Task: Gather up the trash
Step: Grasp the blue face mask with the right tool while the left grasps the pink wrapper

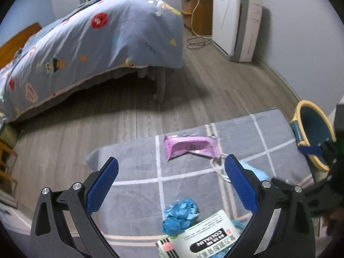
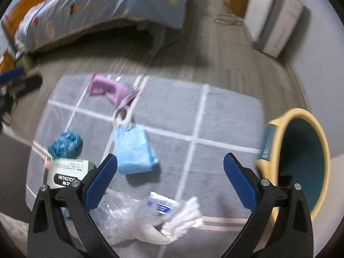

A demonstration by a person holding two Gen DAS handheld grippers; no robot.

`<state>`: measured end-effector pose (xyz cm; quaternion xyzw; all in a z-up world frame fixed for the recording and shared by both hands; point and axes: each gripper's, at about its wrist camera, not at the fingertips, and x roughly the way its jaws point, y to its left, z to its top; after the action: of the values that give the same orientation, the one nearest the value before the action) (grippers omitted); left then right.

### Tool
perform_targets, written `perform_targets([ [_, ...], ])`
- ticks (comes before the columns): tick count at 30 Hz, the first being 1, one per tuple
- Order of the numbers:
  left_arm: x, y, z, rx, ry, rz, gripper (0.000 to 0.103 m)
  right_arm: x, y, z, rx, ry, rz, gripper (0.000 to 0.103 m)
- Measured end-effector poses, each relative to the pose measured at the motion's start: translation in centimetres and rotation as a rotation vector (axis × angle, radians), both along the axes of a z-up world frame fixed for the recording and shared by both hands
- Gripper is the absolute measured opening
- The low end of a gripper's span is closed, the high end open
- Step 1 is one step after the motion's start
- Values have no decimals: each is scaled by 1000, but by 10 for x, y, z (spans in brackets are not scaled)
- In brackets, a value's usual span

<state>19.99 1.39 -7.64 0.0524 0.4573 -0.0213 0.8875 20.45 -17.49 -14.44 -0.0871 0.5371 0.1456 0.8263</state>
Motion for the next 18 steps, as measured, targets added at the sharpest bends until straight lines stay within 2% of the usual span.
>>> perform_targets([
  [1, 1, 3, -2, -1, 3, 3, 98, 1, 5, -6, 1, 20, 6, 96],
  [4, 4, 10, -8, -4, 16, 16, 98, 3, 18, -23, 12, 83, 23, 81],
  [6, 7, 15, -12, -17, 28, 25, 98, 4, 26, -31, 10, 111, 38, 66],
  [8, 11, 18, -16, -30, 38, 33, 98, 8, 29, -38, 22, 154, 48, 40],
  [11, 17, 19, -22, -26, 47, 37, 98, 16, 24, -38, 76, 214, 27, 30],
  [12, 20, 17, -24, -22, 53, 38, 98, 17, 21, -36, 91, 217, 20, 30],
  [18, 39, 5, -41, -21, 82, 51, 98, 27, -1, -3, 114, 163, 3, 29],
])
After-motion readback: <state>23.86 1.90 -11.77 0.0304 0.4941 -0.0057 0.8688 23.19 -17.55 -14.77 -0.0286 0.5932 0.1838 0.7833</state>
